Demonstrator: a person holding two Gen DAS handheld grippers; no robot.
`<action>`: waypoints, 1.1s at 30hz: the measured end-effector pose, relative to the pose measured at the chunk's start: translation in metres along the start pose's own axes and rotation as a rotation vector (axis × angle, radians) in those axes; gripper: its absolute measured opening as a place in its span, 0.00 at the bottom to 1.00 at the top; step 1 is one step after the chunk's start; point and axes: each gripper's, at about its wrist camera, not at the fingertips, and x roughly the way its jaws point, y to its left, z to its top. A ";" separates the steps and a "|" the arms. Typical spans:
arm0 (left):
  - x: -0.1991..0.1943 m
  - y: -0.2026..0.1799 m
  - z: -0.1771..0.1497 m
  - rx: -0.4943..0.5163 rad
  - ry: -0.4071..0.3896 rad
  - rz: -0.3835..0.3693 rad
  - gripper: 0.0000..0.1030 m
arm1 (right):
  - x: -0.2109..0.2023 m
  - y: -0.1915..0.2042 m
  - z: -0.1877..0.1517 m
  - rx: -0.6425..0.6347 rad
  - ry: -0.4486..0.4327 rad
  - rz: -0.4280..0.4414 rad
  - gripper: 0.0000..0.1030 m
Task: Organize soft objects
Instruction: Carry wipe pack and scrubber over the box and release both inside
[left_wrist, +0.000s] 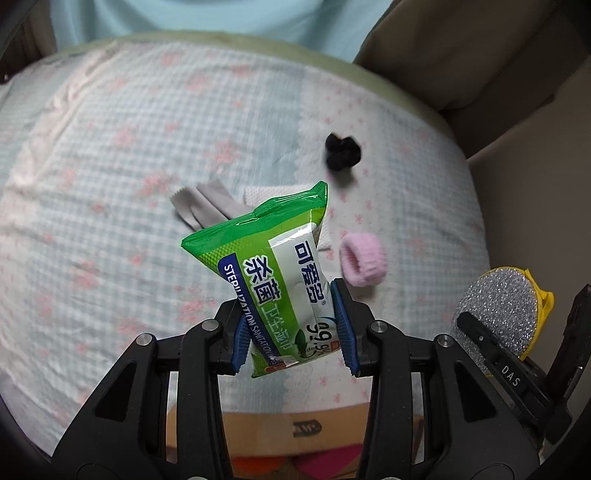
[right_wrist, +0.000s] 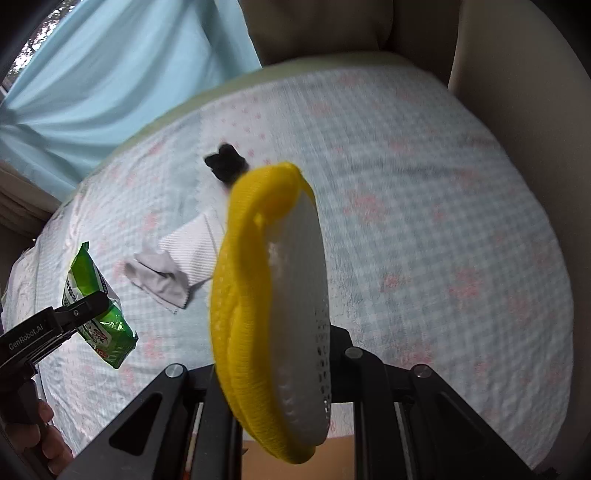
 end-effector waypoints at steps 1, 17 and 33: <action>-0.015 -0.002 -0.002 0.007 -0.018 -0.003 0.35 | -0.013 0.003 -0.001 -0.007 -0.015 0.000 0.14; -0.189 -0.018 -0.099 0.068 -0.167 -0.055 0.35 | -0.169 0.077 -0.064 -0.113 -0.158 0.060 0.14; -0.174 -0.002 -0.225 0.049 -0.060 0.020 0.35 | -0.172 0.072 -0.174 -0.195 -0.029 0.110 0.14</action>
